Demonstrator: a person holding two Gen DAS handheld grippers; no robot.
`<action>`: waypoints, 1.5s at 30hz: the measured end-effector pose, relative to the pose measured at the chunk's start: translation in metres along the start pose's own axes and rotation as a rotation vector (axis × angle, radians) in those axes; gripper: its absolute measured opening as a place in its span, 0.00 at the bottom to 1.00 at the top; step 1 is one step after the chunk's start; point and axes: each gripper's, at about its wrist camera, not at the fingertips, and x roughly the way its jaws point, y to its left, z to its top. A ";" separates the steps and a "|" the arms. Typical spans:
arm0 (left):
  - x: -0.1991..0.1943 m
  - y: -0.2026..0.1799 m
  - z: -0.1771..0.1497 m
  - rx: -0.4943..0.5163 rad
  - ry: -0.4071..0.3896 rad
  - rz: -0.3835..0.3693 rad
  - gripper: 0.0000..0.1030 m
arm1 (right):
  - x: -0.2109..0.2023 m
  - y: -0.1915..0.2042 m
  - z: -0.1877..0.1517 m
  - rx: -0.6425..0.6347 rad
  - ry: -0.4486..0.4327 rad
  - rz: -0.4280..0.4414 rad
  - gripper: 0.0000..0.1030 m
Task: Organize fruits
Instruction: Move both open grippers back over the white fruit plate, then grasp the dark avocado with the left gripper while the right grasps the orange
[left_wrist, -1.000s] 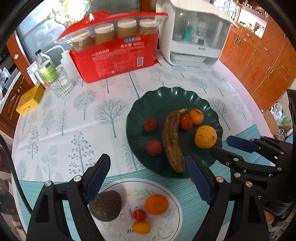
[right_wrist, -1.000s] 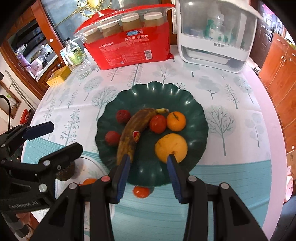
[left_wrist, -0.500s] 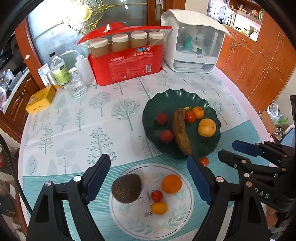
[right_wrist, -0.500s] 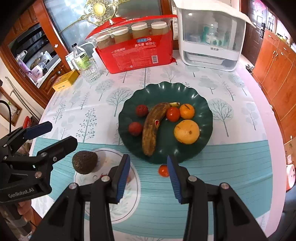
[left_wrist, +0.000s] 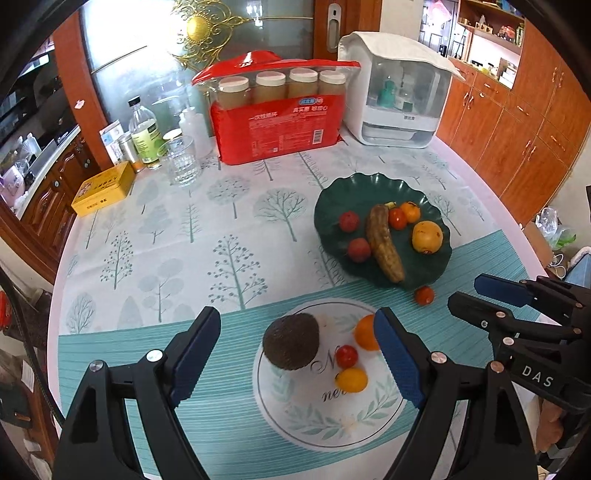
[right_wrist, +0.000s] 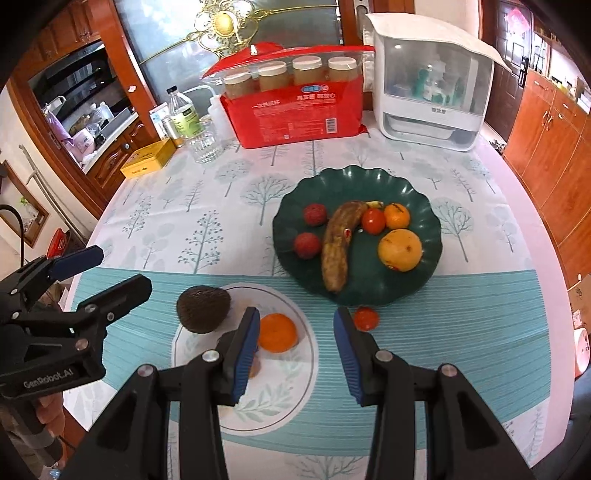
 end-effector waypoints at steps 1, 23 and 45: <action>-0.001 0.002 -0.001 -0.003 -0.001 0.000 0.81 | 0.000 0.002 -0.001 0.000 -0.001 0.002 0.41; 0.057 0.040 -0.045 -0.036 0.127 -0.095 0.81 | 0.053 0.018 -0.038 0.033 0.095 0.045 0.41; 0.139 0.023 -0.043 -0.019 0.235 -0.183 0.72 | 0.125 0.001 -0.037 0.155 0.170 0.102 0.41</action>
